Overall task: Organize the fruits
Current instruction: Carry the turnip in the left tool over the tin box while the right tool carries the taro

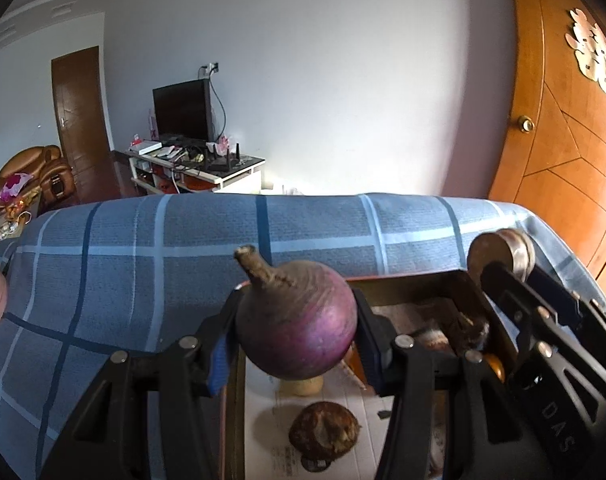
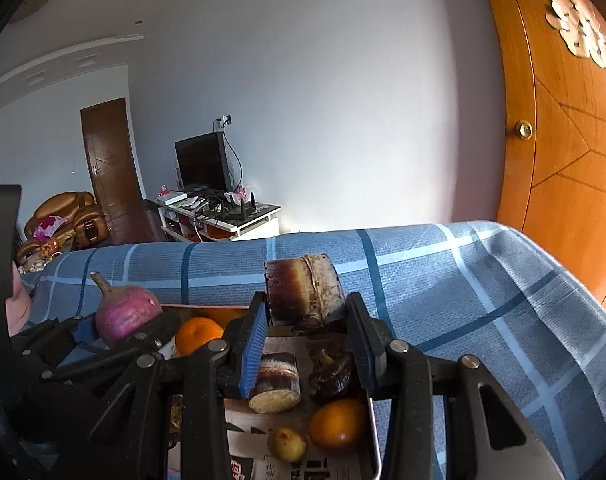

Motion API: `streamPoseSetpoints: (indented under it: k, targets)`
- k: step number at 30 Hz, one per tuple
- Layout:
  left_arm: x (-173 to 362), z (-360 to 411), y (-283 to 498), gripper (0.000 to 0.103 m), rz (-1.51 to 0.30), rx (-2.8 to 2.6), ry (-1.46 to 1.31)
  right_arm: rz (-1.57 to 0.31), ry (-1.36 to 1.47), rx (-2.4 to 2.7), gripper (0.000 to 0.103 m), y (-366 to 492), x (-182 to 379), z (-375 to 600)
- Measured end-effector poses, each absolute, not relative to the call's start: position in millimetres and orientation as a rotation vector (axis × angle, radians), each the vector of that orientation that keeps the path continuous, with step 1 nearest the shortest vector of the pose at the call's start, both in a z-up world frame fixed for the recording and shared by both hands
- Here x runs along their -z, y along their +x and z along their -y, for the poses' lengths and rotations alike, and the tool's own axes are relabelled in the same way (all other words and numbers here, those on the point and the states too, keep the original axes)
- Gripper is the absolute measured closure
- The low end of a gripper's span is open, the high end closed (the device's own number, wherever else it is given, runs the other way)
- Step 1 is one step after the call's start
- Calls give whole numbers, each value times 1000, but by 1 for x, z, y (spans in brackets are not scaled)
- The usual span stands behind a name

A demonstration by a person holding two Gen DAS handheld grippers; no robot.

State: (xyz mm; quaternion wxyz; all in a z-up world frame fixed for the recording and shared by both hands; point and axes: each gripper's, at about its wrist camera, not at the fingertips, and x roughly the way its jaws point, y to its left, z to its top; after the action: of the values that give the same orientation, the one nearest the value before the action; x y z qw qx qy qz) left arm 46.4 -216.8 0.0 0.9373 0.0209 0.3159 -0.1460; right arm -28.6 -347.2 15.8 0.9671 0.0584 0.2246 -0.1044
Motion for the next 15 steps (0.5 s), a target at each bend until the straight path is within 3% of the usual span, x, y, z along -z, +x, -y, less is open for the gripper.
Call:
streamPoseSetpoints:
  k: [15]
  targets:
    - [24, 227, 62, 49, -738, 269, 94, -646, 63, 202, 62, 2, 11, 342]
